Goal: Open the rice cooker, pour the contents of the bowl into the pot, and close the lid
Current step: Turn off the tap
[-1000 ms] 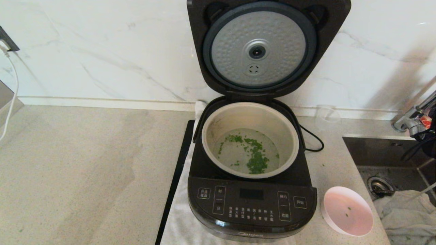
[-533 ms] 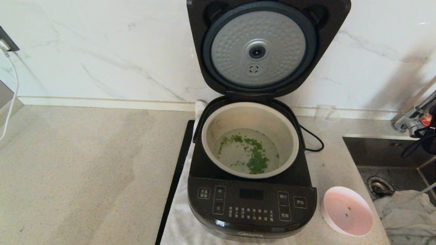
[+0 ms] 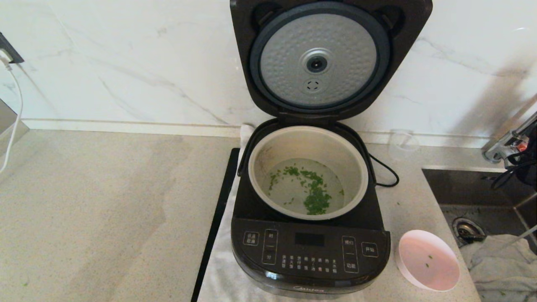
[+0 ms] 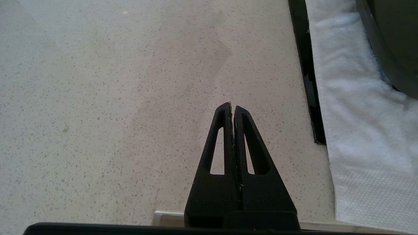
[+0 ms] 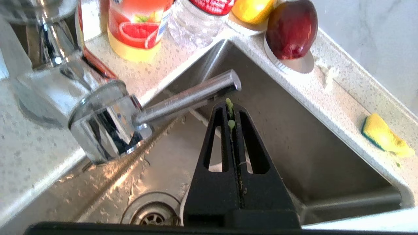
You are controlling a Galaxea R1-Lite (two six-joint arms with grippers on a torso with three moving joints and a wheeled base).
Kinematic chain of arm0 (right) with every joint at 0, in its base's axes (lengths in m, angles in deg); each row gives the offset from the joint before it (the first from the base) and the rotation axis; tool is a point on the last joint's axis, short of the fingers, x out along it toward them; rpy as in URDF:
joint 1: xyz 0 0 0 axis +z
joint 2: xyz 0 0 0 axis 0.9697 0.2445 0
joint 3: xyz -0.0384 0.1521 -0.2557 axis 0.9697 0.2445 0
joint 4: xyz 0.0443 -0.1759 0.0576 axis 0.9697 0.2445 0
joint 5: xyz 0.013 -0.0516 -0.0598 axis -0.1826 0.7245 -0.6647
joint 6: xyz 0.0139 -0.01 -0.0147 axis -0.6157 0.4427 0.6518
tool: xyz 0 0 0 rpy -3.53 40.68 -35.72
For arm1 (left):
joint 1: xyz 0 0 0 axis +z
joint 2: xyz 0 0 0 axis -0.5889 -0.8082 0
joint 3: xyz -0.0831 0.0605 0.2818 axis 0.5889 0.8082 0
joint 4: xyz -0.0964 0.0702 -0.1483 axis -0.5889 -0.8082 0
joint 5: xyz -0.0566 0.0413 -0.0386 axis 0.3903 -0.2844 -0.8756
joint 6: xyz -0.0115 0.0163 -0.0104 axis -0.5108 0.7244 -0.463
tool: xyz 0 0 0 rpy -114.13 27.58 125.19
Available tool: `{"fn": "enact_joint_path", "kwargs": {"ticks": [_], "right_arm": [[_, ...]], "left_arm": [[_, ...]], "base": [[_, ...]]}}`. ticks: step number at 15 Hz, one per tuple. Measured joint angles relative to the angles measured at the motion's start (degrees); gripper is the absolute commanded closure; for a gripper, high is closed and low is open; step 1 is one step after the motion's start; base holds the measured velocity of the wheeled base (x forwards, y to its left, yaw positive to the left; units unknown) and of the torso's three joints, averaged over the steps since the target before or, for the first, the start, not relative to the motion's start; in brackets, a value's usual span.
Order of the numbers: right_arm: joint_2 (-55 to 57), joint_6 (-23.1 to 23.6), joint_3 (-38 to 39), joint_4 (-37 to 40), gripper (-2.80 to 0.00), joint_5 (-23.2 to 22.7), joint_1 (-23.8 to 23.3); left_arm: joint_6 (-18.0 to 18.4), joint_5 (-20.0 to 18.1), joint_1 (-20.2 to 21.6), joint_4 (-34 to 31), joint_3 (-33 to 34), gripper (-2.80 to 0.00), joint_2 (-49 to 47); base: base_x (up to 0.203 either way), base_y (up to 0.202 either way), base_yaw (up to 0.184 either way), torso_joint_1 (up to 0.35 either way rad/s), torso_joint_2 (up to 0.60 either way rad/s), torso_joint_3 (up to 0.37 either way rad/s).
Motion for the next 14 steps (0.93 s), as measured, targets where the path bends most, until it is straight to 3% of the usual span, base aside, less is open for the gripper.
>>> {"fn": "enact_joint_path", "kwargs": {"ticks": [14], "right_arm": [[3.53, 1.73, -7.14, 0.00, 0.00, 0.77, 1.61]], "left_arm": [[0.01, 0.01, 0.00, -0.01, 0.00, 0.00, 0.00]], "base": [[0.000, 0.000, 0.000, 0.000, 0.00, 0.000]]}}
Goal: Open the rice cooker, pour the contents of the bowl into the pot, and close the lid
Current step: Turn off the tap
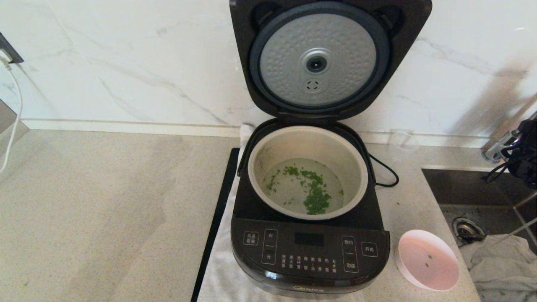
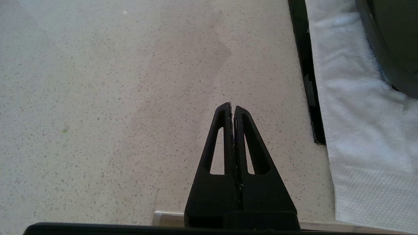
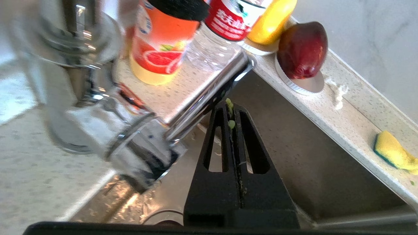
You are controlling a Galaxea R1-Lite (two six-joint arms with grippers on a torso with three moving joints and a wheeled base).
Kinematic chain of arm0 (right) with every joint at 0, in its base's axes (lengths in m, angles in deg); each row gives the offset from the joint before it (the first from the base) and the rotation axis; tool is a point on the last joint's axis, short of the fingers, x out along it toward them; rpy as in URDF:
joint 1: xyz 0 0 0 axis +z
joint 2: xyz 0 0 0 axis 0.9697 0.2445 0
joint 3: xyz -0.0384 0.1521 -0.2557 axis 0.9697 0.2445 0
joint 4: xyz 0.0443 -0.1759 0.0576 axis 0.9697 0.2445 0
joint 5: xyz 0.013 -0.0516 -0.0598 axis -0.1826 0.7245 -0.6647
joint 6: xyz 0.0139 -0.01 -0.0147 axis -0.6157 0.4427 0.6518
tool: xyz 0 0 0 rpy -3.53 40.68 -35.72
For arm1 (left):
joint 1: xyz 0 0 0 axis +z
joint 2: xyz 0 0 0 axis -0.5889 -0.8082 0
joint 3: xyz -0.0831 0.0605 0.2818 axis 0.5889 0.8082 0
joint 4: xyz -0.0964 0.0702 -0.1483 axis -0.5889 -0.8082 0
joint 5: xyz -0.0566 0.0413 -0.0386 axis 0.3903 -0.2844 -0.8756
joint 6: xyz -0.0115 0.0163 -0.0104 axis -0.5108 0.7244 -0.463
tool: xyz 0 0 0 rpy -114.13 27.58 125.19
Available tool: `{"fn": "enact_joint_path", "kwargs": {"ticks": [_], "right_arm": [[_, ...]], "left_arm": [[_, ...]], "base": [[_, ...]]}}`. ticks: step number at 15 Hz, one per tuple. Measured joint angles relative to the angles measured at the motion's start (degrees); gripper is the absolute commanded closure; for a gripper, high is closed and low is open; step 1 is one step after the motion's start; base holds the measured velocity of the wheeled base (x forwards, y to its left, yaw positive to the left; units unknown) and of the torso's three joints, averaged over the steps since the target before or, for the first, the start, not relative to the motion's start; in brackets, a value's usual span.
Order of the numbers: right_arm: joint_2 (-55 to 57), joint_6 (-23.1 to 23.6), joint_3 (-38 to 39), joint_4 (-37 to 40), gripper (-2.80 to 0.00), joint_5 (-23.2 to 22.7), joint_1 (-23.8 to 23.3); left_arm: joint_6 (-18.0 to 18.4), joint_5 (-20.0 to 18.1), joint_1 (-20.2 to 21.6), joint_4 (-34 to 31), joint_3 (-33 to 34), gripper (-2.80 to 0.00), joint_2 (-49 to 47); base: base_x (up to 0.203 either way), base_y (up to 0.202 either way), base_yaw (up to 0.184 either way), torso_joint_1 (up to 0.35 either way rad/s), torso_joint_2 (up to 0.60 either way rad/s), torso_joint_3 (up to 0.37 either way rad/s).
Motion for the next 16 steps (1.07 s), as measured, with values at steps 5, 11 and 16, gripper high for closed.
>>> {"fn": "enact_joint_path", "kwargs": {"ticks": [5, 11, 16], "right_arm": [[0.35, 0.61, -1.87, 0.29, 0.00, 0.10, 0.40], [-1.26, 0.47, 1.27, -0.20, 0.00, -0.03, 0.62], [-14.19, -0.90, 16.72, 0.22, 0.00, -1.84, 2.54]], "left_arm": [[0.01, -0.01, 0.00, 0.00, 0.00, 0.00, 0.00], [0.01, 0.02, 0.00, 0.01, 0.00, 0.00, 0.00], [-0.01, 0.02, 0.00, 0.00, 0.00, 0.00, 0.00]], "base": [[0.000, 0.000, 0.000, 0.000, 0.00, 0.000], [0.000, 0.000, 0.000, 0.000, 0.00, 0.000], [0.000, 0.000, 0.000, 0.000, 0.00, 0.000]]}}
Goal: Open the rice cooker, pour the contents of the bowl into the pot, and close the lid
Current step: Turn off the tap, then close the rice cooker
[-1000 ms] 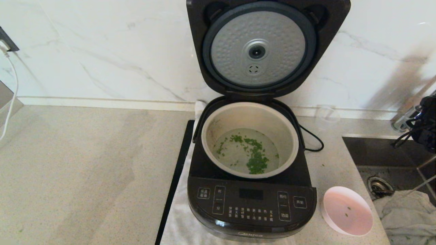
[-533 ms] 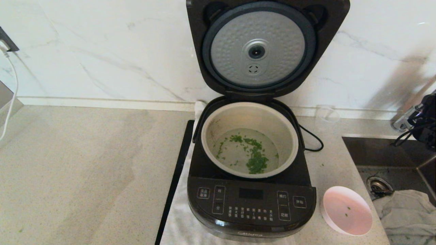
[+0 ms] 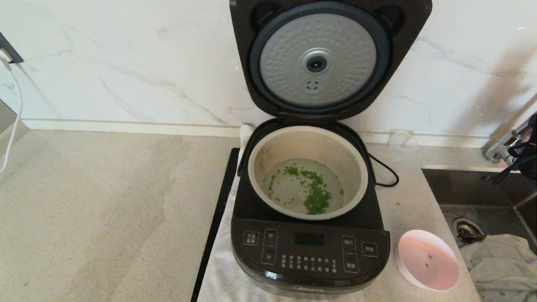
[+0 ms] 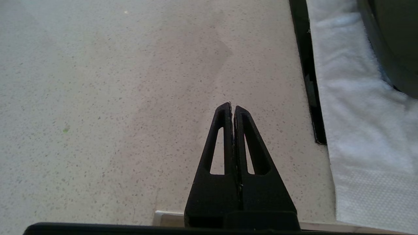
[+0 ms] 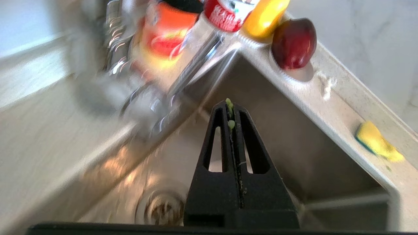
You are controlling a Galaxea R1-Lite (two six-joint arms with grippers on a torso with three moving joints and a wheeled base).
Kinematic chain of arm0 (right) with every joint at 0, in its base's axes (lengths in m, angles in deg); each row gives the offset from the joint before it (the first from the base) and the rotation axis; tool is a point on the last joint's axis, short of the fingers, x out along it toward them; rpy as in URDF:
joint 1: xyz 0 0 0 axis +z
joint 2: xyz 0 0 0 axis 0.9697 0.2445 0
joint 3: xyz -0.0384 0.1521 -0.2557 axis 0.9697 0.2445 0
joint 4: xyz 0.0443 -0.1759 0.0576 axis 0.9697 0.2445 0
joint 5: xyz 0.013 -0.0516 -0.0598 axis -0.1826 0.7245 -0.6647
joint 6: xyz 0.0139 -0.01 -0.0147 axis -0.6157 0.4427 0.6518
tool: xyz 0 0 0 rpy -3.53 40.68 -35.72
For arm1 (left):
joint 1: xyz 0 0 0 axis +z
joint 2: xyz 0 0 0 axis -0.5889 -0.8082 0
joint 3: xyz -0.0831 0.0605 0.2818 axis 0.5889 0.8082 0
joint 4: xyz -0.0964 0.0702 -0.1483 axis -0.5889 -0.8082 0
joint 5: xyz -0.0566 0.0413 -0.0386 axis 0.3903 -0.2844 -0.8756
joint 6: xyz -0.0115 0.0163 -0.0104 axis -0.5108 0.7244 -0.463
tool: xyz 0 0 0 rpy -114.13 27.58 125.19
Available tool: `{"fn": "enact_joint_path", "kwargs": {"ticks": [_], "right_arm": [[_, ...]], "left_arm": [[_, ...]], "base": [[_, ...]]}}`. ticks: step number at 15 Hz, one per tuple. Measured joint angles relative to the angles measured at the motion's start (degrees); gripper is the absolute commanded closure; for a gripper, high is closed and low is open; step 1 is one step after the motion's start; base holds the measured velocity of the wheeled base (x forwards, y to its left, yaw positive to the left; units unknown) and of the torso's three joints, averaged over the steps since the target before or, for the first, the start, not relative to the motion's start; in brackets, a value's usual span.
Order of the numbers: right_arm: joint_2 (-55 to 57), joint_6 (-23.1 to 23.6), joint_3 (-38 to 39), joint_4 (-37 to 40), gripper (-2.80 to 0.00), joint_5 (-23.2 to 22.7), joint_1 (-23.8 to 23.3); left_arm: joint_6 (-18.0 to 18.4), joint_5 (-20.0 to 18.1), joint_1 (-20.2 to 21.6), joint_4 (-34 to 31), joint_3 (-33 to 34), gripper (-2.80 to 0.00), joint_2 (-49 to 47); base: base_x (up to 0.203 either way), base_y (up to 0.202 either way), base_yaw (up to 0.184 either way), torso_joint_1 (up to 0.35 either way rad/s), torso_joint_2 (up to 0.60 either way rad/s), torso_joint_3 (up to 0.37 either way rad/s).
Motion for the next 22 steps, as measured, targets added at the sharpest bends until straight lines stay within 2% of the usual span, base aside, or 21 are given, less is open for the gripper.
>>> {"fn": "enact_joint_path", "kwargs": {"ticks": [3, 5, 9, 11, 13, 16, 19, 22], "right_arm": [[-10.78, -0.42, 9.77, 3.39, 0.00, -4.33, 2.35], [-18.71, -1.92, 14.33, 9.28, 0.00, -10.36, 4.52], [-34.19, -6.89, 17.58, 28.02, 0.00, -24.50, 10.95], [-40.56, -7.81, 18.45, 34.05, 0.00, -28.06, 15.19], [-45.68, -8.06, 18.75, 35.93, 0.00, -31.95, 19.37], [-48.44, -9.83, 13.41, 37.68, 0.00, -37.47, 22.35], [-47.18, -14.05, 3.67, 41.48, 0.00, -41.67, 25.65], [-43.72, -18.10, -4.48, 43.11, 0.00, -51.95, 27.51]], "left_arm": [[0.02, -0.04, 0.00, 0.00, 0.00, 0.00, 0.00], [0.02, 0.00, 0.00, -0.02, 0.00, 0.00, 0.00], [0.00, 0.00, 0.00, 0.01, 0.00, 0.00, 0.00], [0.04, 0.00, 0.00, 0.00, 0.00, 0.00, 0.00], [0.02, -0.03, 0.00, 0.00, 0.00, 0.00, 0.00], [0.04, 0.00, 0.00, 0.00, 0.00, 0.00, 0.00], [0.00, -0.02, -0.02, 0.00, 0.00, 0.00, 0.00], [0.02, -0.02, 0.00, 0.01, 0.00, 0.00, 0.00]], "base": [[0.000, 0.000, 0.000, 0.000, 0.00, 0.000], [0.000, 0.000, 0.000, 0.000, 0.00, 0.000], [0.000, 0.000, 0.000, 0.000, 0.00, 0.000], [0.000, 0.000, 0.000, 0.000, 0.00, 0.000], [0.000, 0.000, 0.000, 0.000, 0.00, 0.000], [0.000, 0.000, 0.000, 0.000, 0.00, 0.000], [0.000, 0.000, 0.000, 0.000, 0.00, 0.000], [0.000, 0.000, 0.000, 0.000, 0.00, 0.000]]}}
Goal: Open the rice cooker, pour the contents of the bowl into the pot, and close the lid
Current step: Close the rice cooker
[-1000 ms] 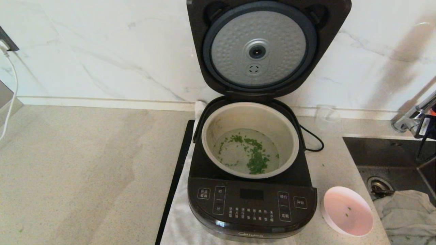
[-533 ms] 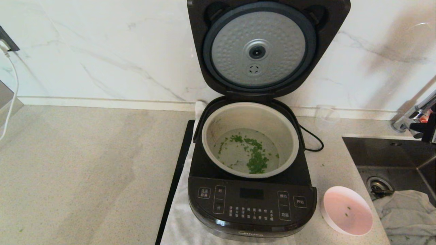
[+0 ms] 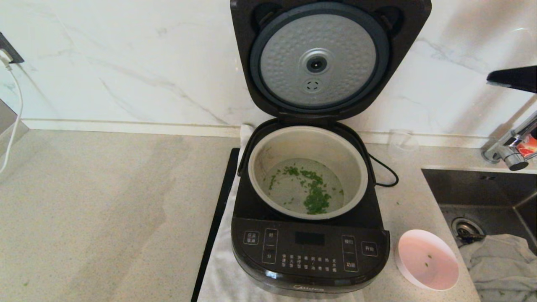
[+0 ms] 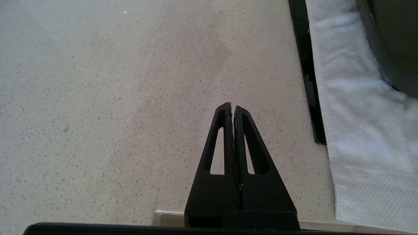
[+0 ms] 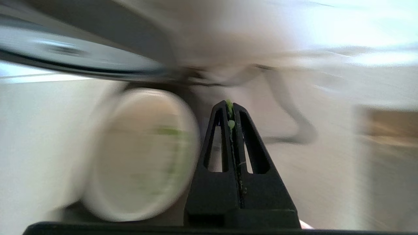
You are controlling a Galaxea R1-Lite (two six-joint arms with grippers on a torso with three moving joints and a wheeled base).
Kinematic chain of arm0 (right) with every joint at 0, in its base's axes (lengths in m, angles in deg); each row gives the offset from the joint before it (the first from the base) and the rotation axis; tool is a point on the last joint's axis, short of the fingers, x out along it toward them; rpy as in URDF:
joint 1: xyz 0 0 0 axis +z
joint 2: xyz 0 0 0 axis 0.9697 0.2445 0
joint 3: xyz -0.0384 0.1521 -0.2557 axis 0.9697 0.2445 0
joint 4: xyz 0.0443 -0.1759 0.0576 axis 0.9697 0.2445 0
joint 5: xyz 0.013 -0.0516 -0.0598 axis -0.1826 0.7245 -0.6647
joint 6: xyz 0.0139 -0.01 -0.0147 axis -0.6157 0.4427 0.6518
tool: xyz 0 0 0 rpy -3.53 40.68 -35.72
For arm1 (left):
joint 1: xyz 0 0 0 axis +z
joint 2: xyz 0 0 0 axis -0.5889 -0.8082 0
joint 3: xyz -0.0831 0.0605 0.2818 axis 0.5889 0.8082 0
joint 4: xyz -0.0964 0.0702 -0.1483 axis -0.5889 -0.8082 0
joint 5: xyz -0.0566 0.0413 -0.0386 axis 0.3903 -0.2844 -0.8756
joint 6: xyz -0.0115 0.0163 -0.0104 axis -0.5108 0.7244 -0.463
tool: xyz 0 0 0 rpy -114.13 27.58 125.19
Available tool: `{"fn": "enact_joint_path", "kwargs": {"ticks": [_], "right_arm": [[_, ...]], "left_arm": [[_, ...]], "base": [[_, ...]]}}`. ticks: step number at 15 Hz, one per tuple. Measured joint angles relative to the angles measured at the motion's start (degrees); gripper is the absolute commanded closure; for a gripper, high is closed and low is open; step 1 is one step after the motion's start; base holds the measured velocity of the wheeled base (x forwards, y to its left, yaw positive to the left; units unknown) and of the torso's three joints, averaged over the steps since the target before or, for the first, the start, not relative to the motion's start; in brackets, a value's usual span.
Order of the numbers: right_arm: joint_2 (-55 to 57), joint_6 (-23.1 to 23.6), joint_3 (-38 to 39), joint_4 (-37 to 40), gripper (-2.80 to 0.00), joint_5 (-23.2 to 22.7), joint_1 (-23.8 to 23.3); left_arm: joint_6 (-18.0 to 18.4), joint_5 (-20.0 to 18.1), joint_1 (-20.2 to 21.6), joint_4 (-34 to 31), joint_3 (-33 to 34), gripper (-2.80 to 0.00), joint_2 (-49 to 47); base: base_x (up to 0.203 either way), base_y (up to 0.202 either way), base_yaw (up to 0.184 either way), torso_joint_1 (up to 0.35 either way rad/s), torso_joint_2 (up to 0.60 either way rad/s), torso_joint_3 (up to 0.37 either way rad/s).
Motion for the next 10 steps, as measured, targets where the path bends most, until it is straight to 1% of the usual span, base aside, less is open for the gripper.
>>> {"fn": "enact_joint_path", "kwargs": {"ticks": [2, 3, 8, 10], "right_arm": [[3.35, -2.82, -4.61, -0.16, 0.00, -5.74, 0.30], [5.08, -3.41, -6.83, -0.46, 0.00, -7.54, 0.35], [13.13, -8.33, -17.21, -2.66, 0.00, -12.76, 1.13], [15.37, -8.70, -20.54, -2.73, 0.00, -15.56, 1.75]], "left_arm": [[-0.02, 0.02, 0.00, -0.01, 0.00, 0.00, 0.00], [0.00, 0.02, 0.00, -0.01, 0.00, 0.00, 0.00], [-0.02, 0.02, 0.00, -0.01, 0.00, 0.00, 0.00], [-0.02, 0.02, 0.00, -0.01, 0.00, 0.00, 0.00]], "base": [[0.000, 0.000, 0.000, 0.000, 0.00, 0.000], [0.000, 0.000, 0.000, 0.000, 0.00, 0.000], [0.000, 0.000, 0.000, 0.000, 0.00, 0.000], [0.000, 0.000, 0.000, 0.000, 0.00, 0.000]]}}
